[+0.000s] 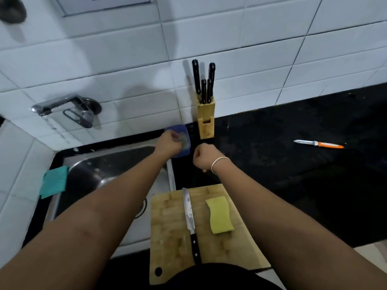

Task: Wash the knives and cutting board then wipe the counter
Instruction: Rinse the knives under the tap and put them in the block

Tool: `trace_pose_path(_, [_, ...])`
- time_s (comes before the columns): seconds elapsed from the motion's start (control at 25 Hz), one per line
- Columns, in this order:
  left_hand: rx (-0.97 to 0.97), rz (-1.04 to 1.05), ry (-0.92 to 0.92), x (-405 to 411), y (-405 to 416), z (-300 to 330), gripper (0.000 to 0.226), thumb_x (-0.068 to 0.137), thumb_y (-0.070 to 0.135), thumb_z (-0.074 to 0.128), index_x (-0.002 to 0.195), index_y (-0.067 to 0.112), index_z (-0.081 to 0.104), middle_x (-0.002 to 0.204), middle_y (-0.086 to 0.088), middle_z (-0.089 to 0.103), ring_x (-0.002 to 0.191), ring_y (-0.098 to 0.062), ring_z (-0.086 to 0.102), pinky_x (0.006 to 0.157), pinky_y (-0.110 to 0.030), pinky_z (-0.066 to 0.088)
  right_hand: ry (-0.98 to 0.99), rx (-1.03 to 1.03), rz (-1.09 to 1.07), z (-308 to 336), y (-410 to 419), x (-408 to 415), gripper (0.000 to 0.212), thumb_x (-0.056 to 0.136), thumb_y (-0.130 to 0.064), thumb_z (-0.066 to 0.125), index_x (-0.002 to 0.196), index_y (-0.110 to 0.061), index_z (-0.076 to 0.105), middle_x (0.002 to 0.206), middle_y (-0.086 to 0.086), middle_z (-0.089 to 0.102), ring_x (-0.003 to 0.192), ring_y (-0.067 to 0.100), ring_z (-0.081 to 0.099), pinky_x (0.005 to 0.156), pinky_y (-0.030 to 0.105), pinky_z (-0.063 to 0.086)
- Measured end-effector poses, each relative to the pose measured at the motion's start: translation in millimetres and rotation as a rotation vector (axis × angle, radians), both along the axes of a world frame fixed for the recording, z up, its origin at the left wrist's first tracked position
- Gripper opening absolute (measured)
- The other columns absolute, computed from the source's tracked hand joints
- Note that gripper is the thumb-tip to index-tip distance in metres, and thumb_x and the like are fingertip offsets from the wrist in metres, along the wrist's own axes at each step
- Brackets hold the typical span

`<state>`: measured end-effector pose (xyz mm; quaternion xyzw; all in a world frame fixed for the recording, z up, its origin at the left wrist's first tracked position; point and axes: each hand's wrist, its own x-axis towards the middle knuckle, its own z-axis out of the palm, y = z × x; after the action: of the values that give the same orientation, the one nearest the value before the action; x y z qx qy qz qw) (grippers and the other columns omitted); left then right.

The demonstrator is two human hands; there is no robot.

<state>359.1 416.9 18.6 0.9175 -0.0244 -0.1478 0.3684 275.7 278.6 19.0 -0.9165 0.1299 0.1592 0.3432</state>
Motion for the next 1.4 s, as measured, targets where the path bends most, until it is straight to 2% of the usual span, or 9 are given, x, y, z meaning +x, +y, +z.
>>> trace_pose_path(0.2, [0.001,-0.134,0.15,-42,53,-27,0.01,0.091,0.01,0.058,0.085,0.015,0.065,0.082,-0.013,0.073,0.054,-0.017,0.069,0.051,-0.028,0.058,0.483,-0.023,0.246,-21,55,-32,0.012,0.08,-0.012,0.068,0.077,-0.001,0.065,0.062,0.012,0.072,0.049,0.019,0.068,0.046,0.025,0.053])
trace_pose_path(0.48, [-0.03,-0.275,0.192,-61,87,-32,0.014,0.096,0.015,0.053,0.086,0.016,0.063,0.08,-0.009,0.072,0.056,-0.018,0.067,0.051,-0.028,0.054,0.557,-0.322,0.217,-16,106,-72,0.035,0.071,-0.018,0.081,0.095,-0.002,0.061,0.049,0.003,0.065,0.056,0.021,0.067,0.068,0.037,0.06])
trace_pose_path(0.56, [-0.031,-0.325,0.208,-70,96,-35,0.016,0.096,0.014,0.051,0.085,0.016,0.062,0.079,-0.009,0.071,0.053,-0.015,0.065,0.05,-0.026,0.052,0.596,-0.395,0.215,-18,112,-87,0.098,0.072,-0.025,0.083,0.149,-0.018,0.023,0.073,0.003,0.068,0.067,0.025,0.067,0.069,0.037,0.057])
trace_pose_path(0.64, [-0.018,-0.382,0.235,-79,103,-40,0.017,0.096,0.013,0.051,0.083,0.015,0.062,0.078,-0.008,0.07,0.053,-0.015,0.064,0.047,-0.023,0.048,0.572,-0.428,0.21,-28,117,-103,0.139,0.071,-0.024,0.085,0.148,-0.034,-0.03,0.103,0.011,0.066,0.082,0.031,0.063,0.066,0.039,0.052])
trace_pose_path(0.72, [-0.016,-0.427,0.263,-87,108,-45,0.016,0.095,0.012,0.052,0.082,0.014,0.061,0.076,-0.007,0.069,0.053,-0.016,0.064,0.046,-0.023,0.046,0.496,-0.438,0.161,-37,121,-116,0.147,0.068,-0.015,0.085,0.141,-0.038,-0.04,0.115,0.015,0.063,0.087,0.033,0.059,0.058,0.04,0.047])
trace_pose_path(0.88, [-0.036,-0.444,0.271,-95,127,-53,0.013,0.095,0.01,0.054,0.083,0.011,0.059,0.075,-0.009,0.067,0.049,-0.015,0.063,0.043,-0.022,0.045,0.394,-0.395,-0.041,-35,137,-129,0.094,0.071,-0.009,0.078,0.15,-0.016,0.027,0.077,0.008,0.064,0.069,0.026,0.063,0.056,0.034,0.052])
trace_pose_path(0.96, [-0.066,-0.404,0.254,-93,139,-53,0.009,0.095,0.014,0.055,0.087,0.012,0.058,0.079,-0.011,0.069,0.051,-0.017,0.064,0.044,-0.024,0.046,0.386,-0.253,-0.162,-30,144,-120,0.038,0.073,-0.014,0.08,0.104,-0.006,0.061,0.06,0.005,0.064,0.056,0.021,0.07,0.054,0.03,0.057])
trace_pose_path(1.12, [-0.208,-0.193,0.135,-83,192,-37,0.021,0.095,0.04,0.059,0.09,0.021,0.051,0.08,-0.01,0.068,0.054,-0.02,0.063,0.043,-0.025,0.044,0.179,0.29,-0.431,-20,187,-69,0.028,0.068,-0.001,0.083,0.069,-0.009,0.056,0.052,0.012,0.064,0.053,0.03,0.07,0.053,0.038,0.058])
trace_pose_path(1.4, [-0.329,-0.04,-0.103,-74,295,-7,0.032,0.083,0.029,0.08,0.105,0.017,0.061,0.091,-0.01,0.068,0.08,-0.021,0.066,0.07,-0.033,0.056,0.152,0.833,-0.552,-6,267,25,0.012,0.085,-0.001,0.068,0.078,-0.001,0.059,0.048,0.01,0.059,0.038,0.016,0.057,0.039,0.022,0.048])
